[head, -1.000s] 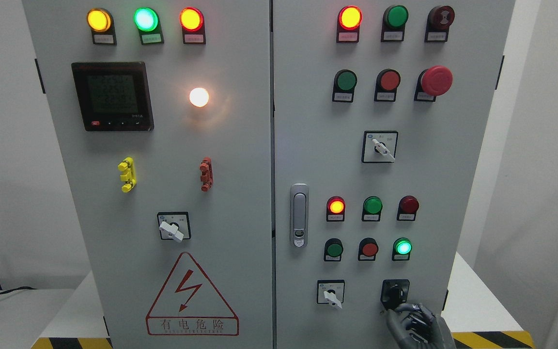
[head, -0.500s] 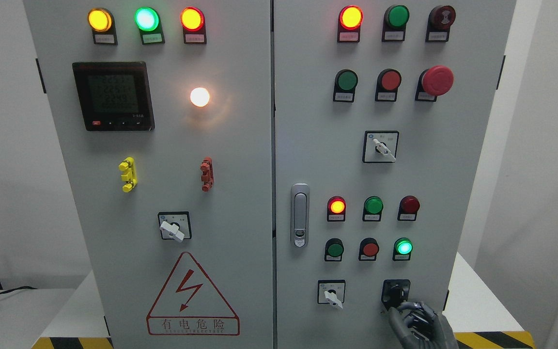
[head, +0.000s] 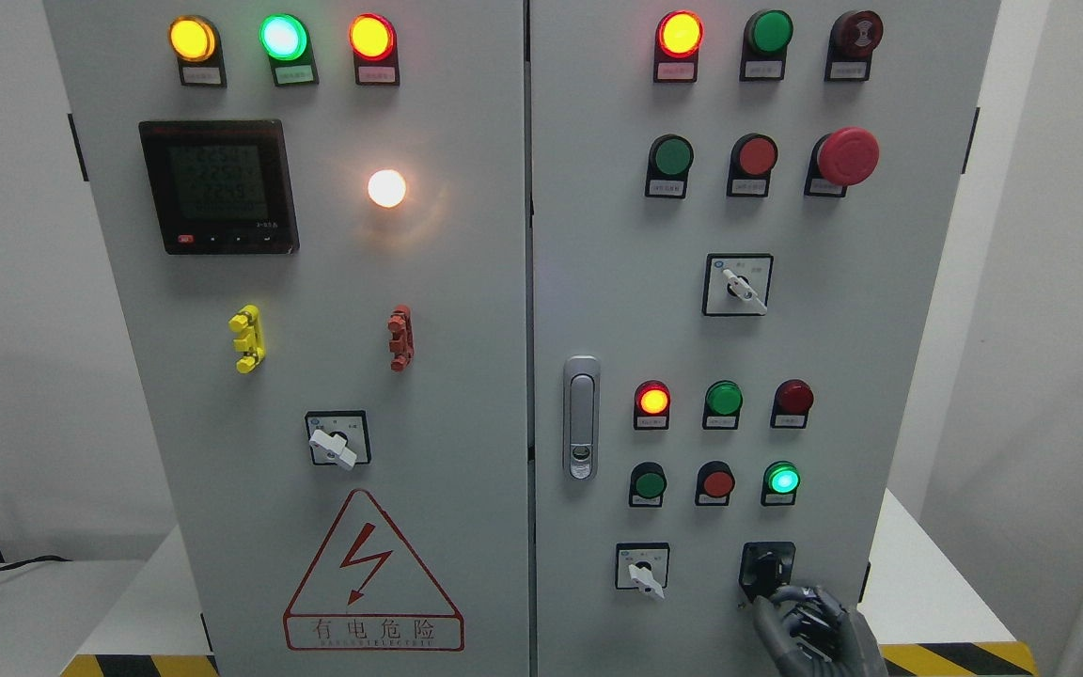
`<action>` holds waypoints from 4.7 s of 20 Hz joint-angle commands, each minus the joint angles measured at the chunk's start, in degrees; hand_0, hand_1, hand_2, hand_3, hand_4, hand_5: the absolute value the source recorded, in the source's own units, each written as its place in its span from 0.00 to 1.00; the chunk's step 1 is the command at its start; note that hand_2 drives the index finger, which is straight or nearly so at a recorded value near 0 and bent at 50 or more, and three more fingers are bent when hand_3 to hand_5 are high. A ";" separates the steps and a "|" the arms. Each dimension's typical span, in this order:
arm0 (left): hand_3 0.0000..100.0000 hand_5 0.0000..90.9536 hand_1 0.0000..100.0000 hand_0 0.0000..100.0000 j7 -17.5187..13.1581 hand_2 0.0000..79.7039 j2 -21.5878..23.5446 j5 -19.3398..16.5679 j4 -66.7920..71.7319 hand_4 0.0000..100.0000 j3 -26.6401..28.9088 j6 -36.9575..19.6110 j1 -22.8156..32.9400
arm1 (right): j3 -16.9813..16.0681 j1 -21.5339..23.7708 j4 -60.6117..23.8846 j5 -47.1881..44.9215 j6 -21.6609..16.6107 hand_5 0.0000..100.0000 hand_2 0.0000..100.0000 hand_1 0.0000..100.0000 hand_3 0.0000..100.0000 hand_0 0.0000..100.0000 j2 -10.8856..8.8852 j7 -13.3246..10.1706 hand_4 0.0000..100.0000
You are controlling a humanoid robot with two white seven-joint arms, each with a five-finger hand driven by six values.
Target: Trip black knob to open circuit
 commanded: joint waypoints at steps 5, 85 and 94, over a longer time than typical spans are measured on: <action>0.00 0.00 0.39 0.12 -0.04 0.00 0.03 -1.76 0.00 0.00 0.00 -0.05 0.00 | 0.84 0.26 0.02 0.08 -0.13 0.79 0.50 0.79 0.85 0.47 -0.66 -0.19 0.77; 0.00 0.00 0.39 0.12 -0.04 0.00 -0.05 -1.76 0.00 0.00 0.00 -0.05 0.00 | -5.49 31.19 -15.26 -1.85 -11.55 0.41 0.31 0.24 0.44 0.21 -4.88 0.78 0.41; 0.00 0.00 0.39 0.12 -0.04 0.00 0.03 -1.76 0.00 0.00 0.00 -0.05 0.00 | -5.84 34.18 -19.22 -6.77 -12.08 0.30 0.17 0.14 0.27 0.15 -5.06 0.78 0.29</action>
